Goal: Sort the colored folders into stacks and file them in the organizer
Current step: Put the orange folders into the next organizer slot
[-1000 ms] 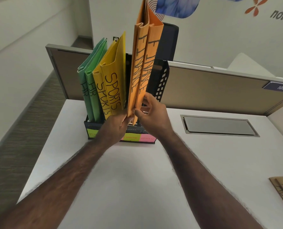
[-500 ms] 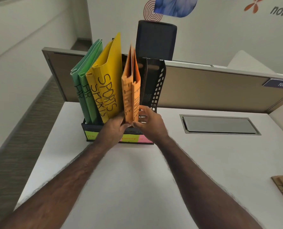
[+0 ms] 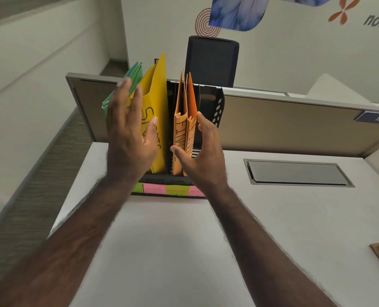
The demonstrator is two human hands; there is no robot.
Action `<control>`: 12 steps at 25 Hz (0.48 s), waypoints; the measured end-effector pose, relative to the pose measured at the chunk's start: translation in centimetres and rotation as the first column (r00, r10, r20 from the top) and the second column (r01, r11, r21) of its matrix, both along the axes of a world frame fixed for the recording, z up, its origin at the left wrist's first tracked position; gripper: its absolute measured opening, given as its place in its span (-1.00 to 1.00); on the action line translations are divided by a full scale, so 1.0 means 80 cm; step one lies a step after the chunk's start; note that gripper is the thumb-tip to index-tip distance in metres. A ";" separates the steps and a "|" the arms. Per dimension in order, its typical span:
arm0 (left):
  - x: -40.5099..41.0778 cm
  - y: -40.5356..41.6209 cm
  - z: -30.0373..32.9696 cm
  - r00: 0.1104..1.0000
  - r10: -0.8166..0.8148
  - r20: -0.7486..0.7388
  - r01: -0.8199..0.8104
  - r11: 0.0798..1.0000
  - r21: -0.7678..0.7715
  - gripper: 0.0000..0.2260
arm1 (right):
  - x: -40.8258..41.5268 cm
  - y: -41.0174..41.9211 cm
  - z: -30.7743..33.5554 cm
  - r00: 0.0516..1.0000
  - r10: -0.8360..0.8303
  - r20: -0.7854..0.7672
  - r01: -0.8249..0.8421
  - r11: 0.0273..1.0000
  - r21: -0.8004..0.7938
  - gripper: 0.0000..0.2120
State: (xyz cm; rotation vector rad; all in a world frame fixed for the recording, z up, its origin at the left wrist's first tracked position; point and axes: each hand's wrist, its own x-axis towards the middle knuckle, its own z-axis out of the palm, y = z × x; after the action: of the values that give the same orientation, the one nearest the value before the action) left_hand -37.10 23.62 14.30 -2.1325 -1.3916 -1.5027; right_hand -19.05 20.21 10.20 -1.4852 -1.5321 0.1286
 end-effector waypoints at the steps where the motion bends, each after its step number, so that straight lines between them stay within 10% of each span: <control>1: 0.001 0.001 0.009 1.000 0.011 0.006 -0.011 0.997 -0.081 -0.48 | -0.005 0.000 0.006 1.000 0.000 -0.004 0.000 1.000 0.005 -0.08; 7: -0.002 0.016 0.066 0.998 -0.047 0.043 0.049 0.998 -0.031 -0.85 | -0.013 -0.006 0.016 0.999 -0.004 -0.039 0.003 1.000 -0.017 -0.12; 12: 0.002 0.011 0.075 0.998 0.025 0.064 -0.013 0.982 -0.190 -0.77 | -0.020 -0.011 0.026 0.999 -0.039 -0.018 0.039 0.999 -0.031 -0.16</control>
State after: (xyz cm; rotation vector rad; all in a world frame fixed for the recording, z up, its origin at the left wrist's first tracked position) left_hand -36.91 24.51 20.31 -2.1879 -1.6344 -1.5007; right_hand -20.66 19.31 12.32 -1.5331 -1.4914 0.1436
